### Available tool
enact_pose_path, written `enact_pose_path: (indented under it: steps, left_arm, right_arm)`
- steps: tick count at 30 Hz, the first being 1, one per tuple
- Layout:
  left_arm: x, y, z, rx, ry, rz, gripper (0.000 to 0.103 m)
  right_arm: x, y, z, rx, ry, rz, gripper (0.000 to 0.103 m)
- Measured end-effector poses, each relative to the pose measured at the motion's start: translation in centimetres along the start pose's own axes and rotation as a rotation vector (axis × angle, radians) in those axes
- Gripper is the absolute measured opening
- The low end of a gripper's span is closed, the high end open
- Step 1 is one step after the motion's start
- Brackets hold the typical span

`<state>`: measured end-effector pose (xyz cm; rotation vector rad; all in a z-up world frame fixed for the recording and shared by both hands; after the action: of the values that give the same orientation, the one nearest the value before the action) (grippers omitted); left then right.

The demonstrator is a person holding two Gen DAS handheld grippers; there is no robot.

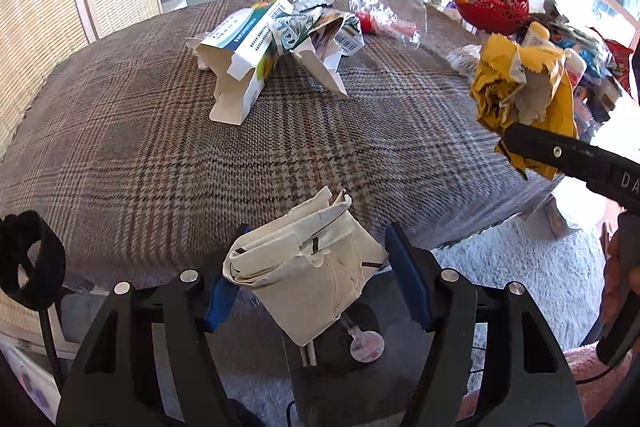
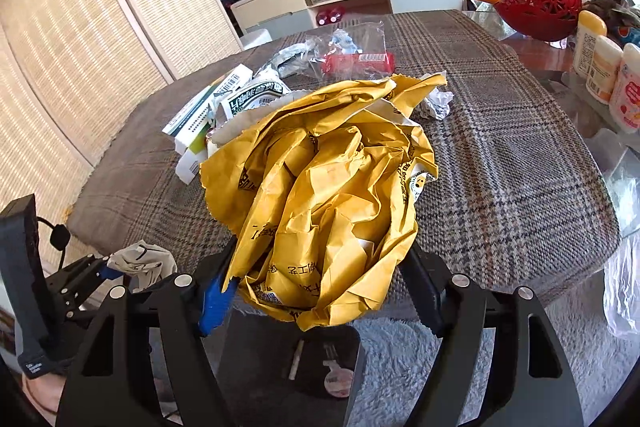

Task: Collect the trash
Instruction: 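Carry the paper and yellow bag over the bin and release both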

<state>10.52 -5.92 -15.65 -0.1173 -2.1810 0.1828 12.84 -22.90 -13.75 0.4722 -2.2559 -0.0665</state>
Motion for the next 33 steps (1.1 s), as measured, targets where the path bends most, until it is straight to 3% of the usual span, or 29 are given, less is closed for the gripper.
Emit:
enact_pose_path:
  steps: [12,21,33]
  left_arm:
    - [2.8,-0.5,6.9,0.014,-0.007,0.024,0.065]
    - [0.2,0.6,13.7,0.043,0.107,0.010,0.065]
    - [-2.7,1.0,16.7,0.055,0.203,0.012,0.065]
  right_arm:
    - [2.1,3.0,6.4,0.028,0.023,-0.013,0.075]
    - [-0.5,4.4,11.8,0.008,0.126,-0.043,0.075]
    - [-4.9,4.8,16.2,-0.002,0.274,-0.020,0.075]
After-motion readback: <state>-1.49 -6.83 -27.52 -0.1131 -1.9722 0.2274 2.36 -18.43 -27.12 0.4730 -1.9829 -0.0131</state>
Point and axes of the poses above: each gripper's, at about its wrist camera, not at the fingertips, and x roughly against the way its jaws point, y to its left, z to its underside, the point moved 9 cm from there along -x, roughly the way its jaws point, and after that the axes turned 11 degrees about x, right-handed, at the moved point
